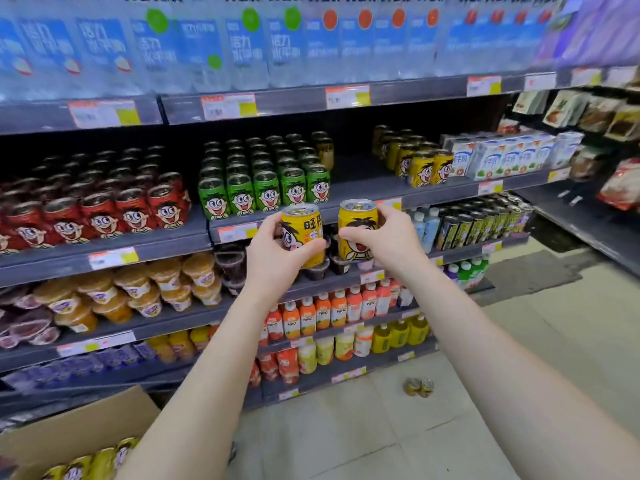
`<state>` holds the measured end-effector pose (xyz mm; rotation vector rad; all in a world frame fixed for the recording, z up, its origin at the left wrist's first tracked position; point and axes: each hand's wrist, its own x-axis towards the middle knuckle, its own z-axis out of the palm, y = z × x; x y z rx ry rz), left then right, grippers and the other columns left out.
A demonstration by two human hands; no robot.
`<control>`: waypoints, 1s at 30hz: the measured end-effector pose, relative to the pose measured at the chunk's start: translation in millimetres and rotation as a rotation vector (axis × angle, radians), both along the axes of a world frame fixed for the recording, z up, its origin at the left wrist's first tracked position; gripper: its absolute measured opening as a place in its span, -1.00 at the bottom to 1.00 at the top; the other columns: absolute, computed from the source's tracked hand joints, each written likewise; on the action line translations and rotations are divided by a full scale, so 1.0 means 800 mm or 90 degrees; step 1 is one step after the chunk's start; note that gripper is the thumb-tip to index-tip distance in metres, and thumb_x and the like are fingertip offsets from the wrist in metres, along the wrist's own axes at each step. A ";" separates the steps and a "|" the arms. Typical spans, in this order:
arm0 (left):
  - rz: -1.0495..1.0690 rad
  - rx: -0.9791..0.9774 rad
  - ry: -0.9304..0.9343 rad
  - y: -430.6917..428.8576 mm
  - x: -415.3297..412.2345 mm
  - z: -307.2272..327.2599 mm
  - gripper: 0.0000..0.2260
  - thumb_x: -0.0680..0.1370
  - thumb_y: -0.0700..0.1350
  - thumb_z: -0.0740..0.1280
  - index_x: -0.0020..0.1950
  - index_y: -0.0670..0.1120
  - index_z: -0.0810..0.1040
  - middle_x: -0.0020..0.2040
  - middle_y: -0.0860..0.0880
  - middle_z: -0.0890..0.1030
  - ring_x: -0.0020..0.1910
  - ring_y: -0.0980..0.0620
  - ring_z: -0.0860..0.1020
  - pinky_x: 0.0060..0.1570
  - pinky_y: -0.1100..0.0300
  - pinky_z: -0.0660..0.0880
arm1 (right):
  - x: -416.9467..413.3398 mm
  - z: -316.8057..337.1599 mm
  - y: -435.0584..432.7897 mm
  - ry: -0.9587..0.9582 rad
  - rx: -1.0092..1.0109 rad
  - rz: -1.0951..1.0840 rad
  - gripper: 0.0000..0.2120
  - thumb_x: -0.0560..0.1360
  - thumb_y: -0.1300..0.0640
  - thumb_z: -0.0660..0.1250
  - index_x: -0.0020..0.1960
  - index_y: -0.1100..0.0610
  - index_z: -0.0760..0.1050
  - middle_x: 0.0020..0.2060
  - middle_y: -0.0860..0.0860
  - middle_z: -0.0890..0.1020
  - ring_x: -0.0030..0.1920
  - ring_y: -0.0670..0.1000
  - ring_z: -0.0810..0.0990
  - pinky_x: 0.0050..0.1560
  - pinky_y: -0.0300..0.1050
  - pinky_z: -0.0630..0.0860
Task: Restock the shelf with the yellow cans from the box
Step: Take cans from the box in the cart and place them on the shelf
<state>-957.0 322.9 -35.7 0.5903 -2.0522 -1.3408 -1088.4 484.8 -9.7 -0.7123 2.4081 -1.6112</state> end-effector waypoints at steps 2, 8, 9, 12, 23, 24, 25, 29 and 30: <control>0.006 0.000 0.006 -0.013 -0.037 0.001 -0.41 0.37 0.08 0.64 0.35 0.10 0.52 0.11 0.20 0.67 0.01 0.29 0.63 0.06 0.27 0.58 | -0.037 -0.001 -0.017 -0.006 -0.003 -0.011 -0.42 0.23 -0.13 0.62 0.20 -0.04 0.59 -0.05 -0.13 0.70 -0.04 -0.10 0.69 0.01 -0.03 0.67; 0.032 -0.015 -0.003 -0.047 -0.117 0.003 -0.36 0.35 0.09 0.64 0.38 0.10 0.50 0.17 0.22 0.61 0.10 0.26 0.59 0.10 0.27 0.54 | -0.129 0.001 -0.051 -0.018 -0.031 -0.019 -0.46 0.24 -0.01 0.64 0.19 -0.02 0.59 -0.04 -0.11 0.70 -0.04 -0.09 0.69 0.03 -0.01 0.67; 0.039 -0.013 -0.005 -0.050 -0.126 0.002 -0.36 0.36 0.08 0.65 0.38 0.10 0.51 0.17 0.23 0.61 0.11 0.24 0.59 0.10 0.27 0.54 | -0.142 -0.002 -0.057 -0.021 -0.030 -0.016 -0.45 0.24 -0.01 0.63 0.19 -0.02 0.59 -0.05 -0.11 0.70 -0.04 -0.10 0.69 0.04 -0.01 0.67; 0.051 -0.006 -0.015 -0.056 -0.148 -0.005 -0.36 0.36 0.06 0.65 0.39 0.11 0.50 0.16 0.24 0.61 0.11 0.25 0.59 0.06 0.33 0.50 | -0.176 -0.005 -0.075 -0.009 -0.016 -0.008 -0.43 0.19 -0.08 0.62 0.17 -0.07 0.60 -0.06 -0.14 0.71 -0.02 -0.10 0.68 0.06 -0.01 0.65; 0.128 -0.003 -0.044 -0.050 -0.218 -0.028 -0.28 0.35 0.06 0.64 0.46 0.05 0.44 0.16 0.24 0.61 0.10 0.32 0.58 0.12 0.24 0.56 | -0.284 -0.022 -0.141 0.002 -0.032 0.038 -0.39 0.32 0.06 0.62 0.29 0.09 0.46 -0.01 -0.08 0.57 0.00 -0.05 0.56 -0.02 -0.20 0.46; 0.136 -0.007 -0.047 -0.050 -0.225 -0.030 -0.27 0.34 0.07 0.63 0.46 0.06 0.45 0.16 0.22 0.62 0.11 0.29 0.60 0.16 0.19 0.58 | -0.296 -0.025 -0.146 0.001 -0.038 0.043 -0.39 0.32 0.08 0.62 0.29 0.09 0.47 -0.01 -0.08 0.57 0.01 -0.04 0.56 -0.01 -0.19 0.46; 0.144 -0.012 -0.053 -0.049 -0.231 -0.031 -0.26 0.33 0.09 0.63 0.46 0.07 0.45 0.17 0.20 0.63 0.12 0.27 0.60 0.17 0.17 0.58 | -0.307 -0.029 -0.151 0.002 -0.041 0.051 -0.40 0.31 0.08 0.62 0.27 0.09 0.47 -0.01 -0.07 0.58 0.02 -0.03 0.58 0.01 -0.17 0.48; 0.168 -0.022 -0.064 -0.043 -0.250 -0.030 -0.34 0.37 0.02 0.64 0.40 0.05 0.46 0.10 0.26 0.61 0.02 0.46 0.55 0.02 0.46 0.51 | -0.350 -0.050 -0.168 0.019 -0.033 0.071 -0.43 0.28 0.05 0.63 0.21 0.08 0.49 -0.01 -0.04 0.61 0.06 0.04 0.62 0.12 -0.02 0.57; 0.173 -0.022 -0.064 -0.041 -0.254 -0.031 -0.35 0.38 0.00 0.64 0.40 0.06 0.45 0.09 0.28 0.59 0.00 0.52 0.53 -0.04 0.54 0.47 | -0.359 -0.056 -0.172 0.021 -0.024 0.076 -0.41 0.28 0.04 0.64 0.23 0.10 0.49 0.00 -0.03 0.62 0.08 0.05 0.62 0.13 0.00 0.57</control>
